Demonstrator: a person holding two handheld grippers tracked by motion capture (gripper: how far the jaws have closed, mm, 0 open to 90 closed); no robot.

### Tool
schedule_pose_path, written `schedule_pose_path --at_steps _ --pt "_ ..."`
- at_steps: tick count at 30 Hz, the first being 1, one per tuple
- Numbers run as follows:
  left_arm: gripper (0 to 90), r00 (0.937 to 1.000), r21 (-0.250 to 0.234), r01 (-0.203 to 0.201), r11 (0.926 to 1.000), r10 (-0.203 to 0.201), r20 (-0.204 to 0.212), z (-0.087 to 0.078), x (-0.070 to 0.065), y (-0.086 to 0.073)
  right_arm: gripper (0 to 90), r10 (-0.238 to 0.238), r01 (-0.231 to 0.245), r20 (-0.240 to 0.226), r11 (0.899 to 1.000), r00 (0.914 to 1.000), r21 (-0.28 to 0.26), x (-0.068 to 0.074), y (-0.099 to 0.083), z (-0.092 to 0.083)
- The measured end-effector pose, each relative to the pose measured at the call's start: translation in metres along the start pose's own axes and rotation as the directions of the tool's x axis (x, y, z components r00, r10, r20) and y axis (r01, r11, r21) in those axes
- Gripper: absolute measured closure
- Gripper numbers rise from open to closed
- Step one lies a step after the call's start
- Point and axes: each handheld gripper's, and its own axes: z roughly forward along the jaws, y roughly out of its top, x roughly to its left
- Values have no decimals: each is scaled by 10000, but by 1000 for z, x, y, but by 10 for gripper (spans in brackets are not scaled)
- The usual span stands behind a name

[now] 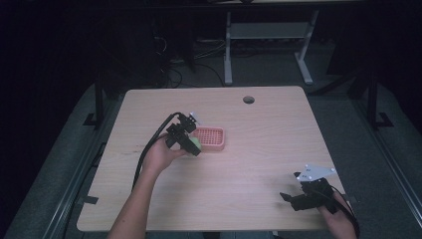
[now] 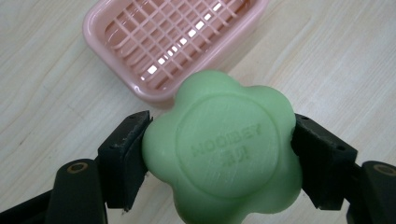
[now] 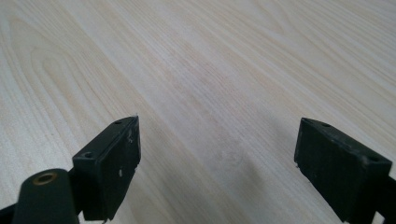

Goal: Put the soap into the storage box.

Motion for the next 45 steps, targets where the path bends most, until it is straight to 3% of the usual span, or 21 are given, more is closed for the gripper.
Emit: schedule_pose_path --at_steps 27,31,45 --pt "266 10000 -110 -73 9999 73 -67 4 11 51 140 224 -224 9 9997 9997 -124 -2 -2 -2" --pt "266 9999 -69 -134 9999 133 -73 8 12 57 140 214 -213 16 9997 9998 -144 -3 -2 -2" --pt "266 9995 -15 304 9995 -304 24 32 21 73 140 227 -226 15 9996 9997 -167 -4 -3 -2"
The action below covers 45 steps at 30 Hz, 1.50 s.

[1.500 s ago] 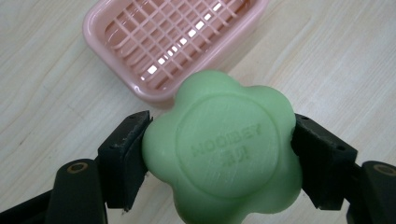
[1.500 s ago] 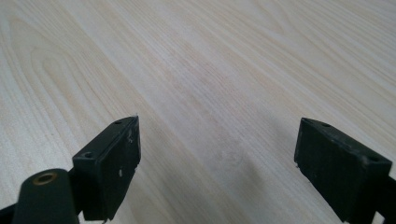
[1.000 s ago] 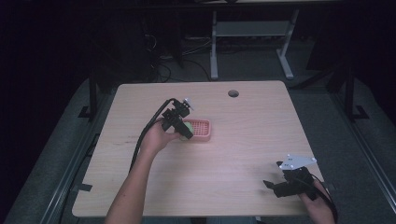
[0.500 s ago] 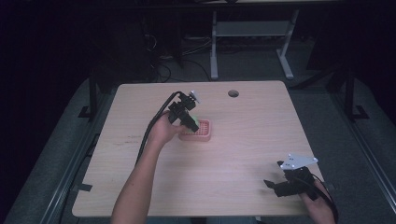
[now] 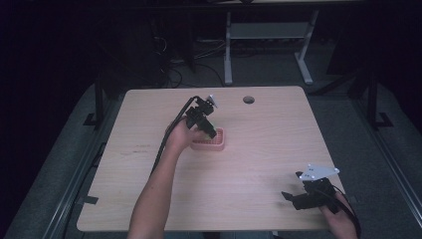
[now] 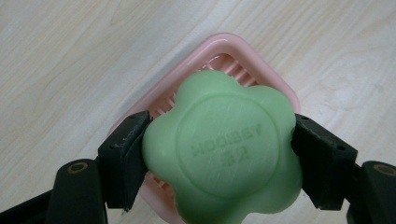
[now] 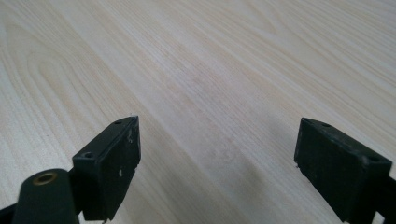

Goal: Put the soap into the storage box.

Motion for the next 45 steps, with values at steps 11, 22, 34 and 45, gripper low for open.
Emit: schedule_pose_path --at_steps 11,22,34,45 --pt "266 9997 355 230 9991 -234 119 17 2 4 140 5 -5 -14 10000 10000 -3 0 0 0" --pt "265 9982 650 574 9962 -582 117 30 6 4 140 -9 9 -92 10000 10000 22 1 0 0" --pt "263 9967 504 776 9957 -787 204 33 6 0 140 -20 20 -128 10000 9999 21 2 1 1" --pt "257 9970 431 756 9962 -749 -173 36 3 -3 140 -129 129 -133 9999 9998 15 2 1 1"
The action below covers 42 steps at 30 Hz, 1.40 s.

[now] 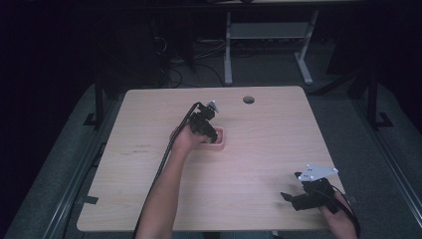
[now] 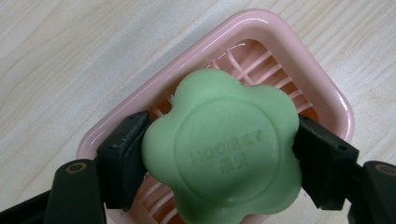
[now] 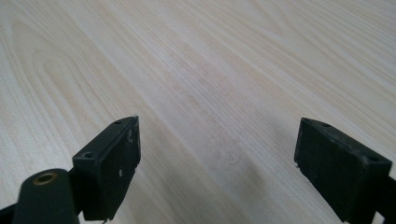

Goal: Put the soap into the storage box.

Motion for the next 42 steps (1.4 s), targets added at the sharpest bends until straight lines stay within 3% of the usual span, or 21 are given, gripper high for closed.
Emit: schedule_pose_path --at_steps 18,25,42 --pt "212 9999 -13 -142 9999 143 53 -7 1 0 140 -76 76 40 10000 10000 -1 -1 0 0" --pt "208 9999 -264 -134 9996 135 56 -11 1 -1 140 -164 164 49 9999 9999 -23 -1 0 1" --pt "186 9994 -238 -339 9991 339 13 -19 -3 -3 140 35 -36 55 9999 10000 105 2 1 1"
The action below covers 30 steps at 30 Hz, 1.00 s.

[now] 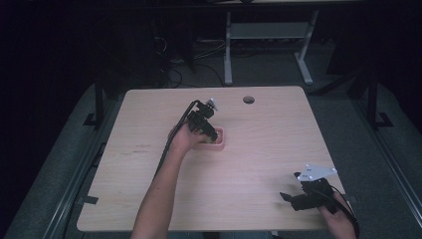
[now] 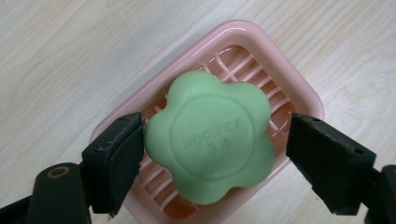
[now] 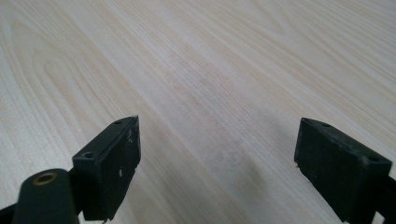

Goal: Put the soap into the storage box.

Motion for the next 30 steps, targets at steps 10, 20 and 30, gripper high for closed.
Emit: schedule_pose_path --at_steps 10,20,30 --pt "191 9998 -100 -192 9998 191 -96 -10 -1 -3 140 -96 97 -13 9999 10000 96 2 0 3" --pt "191 9996 -276 -285 9992 286 30 -17 -2 -11 140 -10 10 17 9999 10000 153 2 -1 3" --pt "191 9990 -614 -358 9975 373 241 -24 -7 -20 140 -43 42 53 9999 10000 165 2 -1 3"
